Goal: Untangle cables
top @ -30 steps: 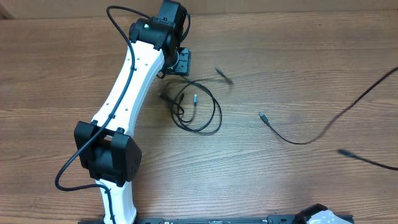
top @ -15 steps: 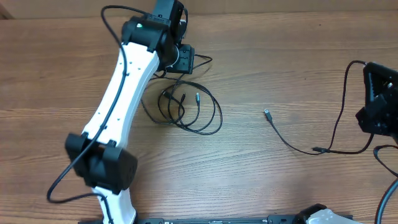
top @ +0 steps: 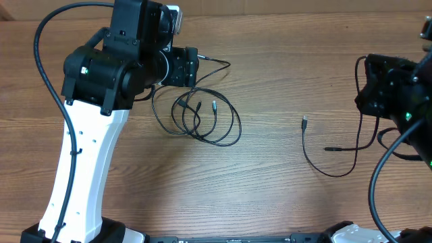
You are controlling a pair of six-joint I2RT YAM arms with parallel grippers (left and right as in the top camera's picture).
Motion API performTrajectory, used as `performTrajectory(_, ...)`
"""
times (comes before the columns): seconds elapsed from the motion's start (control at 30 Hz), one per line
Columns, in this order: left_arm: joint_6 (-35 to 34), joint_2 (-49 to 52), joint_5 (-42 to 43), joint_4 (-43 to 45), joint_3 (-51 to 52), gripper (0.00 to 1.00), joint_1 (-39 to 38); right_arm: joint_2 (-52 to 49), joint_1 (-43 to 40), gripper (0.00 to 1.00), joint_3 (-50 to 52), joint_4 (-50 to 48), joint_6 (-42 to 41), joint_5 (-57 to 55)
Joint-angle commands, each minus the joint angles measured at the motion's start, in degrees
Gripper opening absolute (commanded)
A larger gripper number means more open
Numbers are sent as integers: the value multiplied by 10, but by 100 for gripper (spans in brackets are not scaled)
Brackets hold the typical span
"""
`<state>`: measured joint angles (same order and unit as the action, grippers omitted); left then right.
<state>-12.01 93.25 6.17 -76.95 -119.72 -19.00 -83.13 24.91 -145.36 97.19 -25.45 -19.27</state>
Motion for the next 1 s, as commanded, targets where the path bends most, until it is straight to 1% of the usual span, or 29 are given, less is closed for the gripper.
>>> performTrajectory(0.0,44,25,122,1,-2,76,0,7,1,4,-2,-2,0,1)
performTrajectory(0.1,113,55,258,14,8,76,-11,9,1,4,-2,-2,0,1)
performTrajectory(0.17,136,77,315,31,21,76,-22,9,1,4,-2,-2,0,1)
performTrajectory(0.3,148,130,399,101,64,76,-58,9,1,4,-2,-2,2,1)
performTrajectory(0.37,143,155,436,153,90,79,-80,10,1,4,-2,-2,2,1)
performTrajectory(0.4,136,168,462,187,105,79,-92,11,1,4,-2,-2,2,1)
performTrajectory(0.53,82,217,567,325,139,79,-138,11,1,4,-2,-2,2,1)
performTrajectory(0.7,-25,279,646,483,139,79,-190,11,1,4,-2,-2,2,1)
performTrajectory(0.8,-133,308,659,580,139,79,-216,11,1,4,-2,-2,2,1)
performTrajectory(0.83,-158,313,660,603,139,79,-222,11,1,4,-2,-2,2,1)
performTrajectory(0.9,-181,323,676,654,139,78,-235,11,1,4,-2,-2,2,1)
performTrajectory(0.97,-181,325,686,677,139,78,-241,11,1,4,-2,-2,2,1)
